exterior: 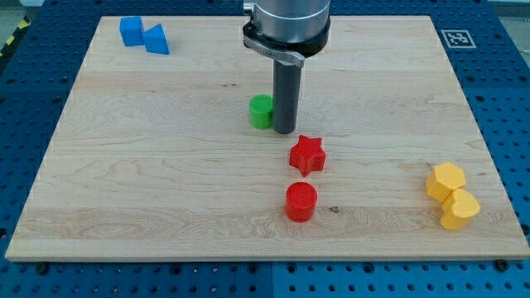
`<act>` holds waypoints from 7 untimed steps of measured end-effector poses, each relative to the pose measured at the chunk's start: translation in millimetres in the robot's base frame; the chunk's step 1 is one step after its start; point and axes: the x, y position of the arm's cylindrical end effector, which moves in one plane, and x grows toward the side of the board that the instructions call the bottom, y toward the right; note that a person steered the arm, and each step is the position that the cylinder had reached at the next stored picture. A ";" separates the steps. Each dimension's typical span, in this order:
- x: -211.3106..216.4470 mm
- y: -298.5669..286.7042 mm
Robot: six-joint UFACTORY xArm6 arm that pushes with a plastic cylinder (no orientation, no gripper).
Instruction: Push the green circle to the top center
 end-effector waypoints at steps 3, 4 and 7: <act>-13.1 -15.6; -20.2 -19.1; -16.7 -63.4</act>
